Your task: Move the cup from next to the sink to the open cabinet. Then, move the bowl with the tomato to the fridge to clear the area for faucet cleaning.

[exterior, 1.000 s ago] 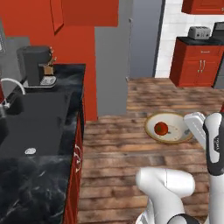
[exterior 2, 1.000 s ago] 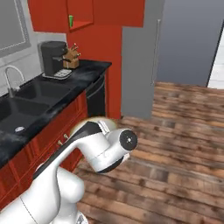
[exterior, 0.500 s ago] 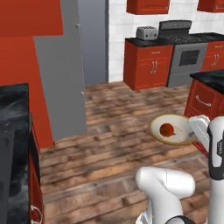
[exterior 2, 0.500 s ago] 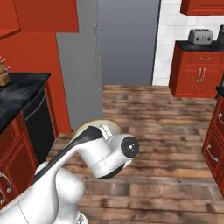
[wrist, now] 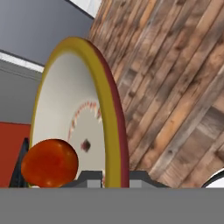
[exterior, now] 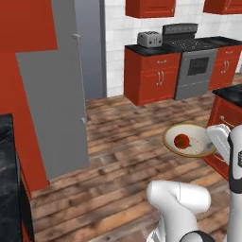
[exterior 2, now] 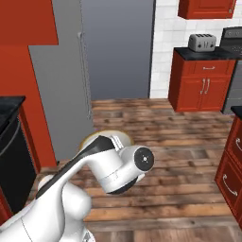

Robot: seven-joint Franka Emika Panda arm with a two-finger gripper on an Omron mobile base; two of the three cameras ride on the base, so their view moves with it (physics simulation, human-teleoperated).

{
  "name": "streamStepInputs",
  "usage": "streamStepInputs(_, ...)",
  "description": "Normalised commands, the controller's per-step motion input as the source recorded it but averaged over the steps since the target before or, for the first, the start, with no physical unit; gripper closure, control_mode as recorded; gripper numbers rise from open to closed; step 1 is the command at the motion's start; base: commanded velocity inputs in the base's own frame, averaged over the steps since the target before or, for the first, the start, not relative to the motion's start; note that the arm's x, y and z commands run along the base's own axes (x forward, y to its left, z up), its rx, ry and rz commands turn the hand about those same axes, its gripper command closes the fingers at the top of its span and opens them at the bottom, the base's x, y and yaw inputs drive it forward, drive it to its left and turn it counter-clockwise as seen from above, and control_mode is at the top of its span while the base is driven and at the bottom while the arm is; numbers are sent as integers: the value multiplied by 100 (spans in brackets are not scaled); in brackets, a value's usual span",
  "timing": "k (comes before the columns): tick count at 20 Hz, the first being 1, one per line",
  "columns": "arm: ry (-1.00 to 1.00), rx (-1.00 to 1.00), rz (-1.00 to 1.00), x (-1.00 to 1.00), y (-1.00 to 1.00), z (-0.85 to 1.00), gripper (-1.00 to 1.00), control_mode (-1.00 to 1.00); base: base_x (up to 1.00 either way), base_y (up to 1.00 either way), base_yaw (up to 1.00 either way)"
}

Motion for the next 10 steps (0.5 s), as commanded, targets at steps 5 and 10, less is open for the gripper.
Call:
streamStepInputs(5, 0, 0, 0, 0, 0, 0, 100, 100, 100, 0, -22)
streamStepInputs(10, 0, 0, 0, 0, 0, 0, 100, 100, 100, -9, -14)
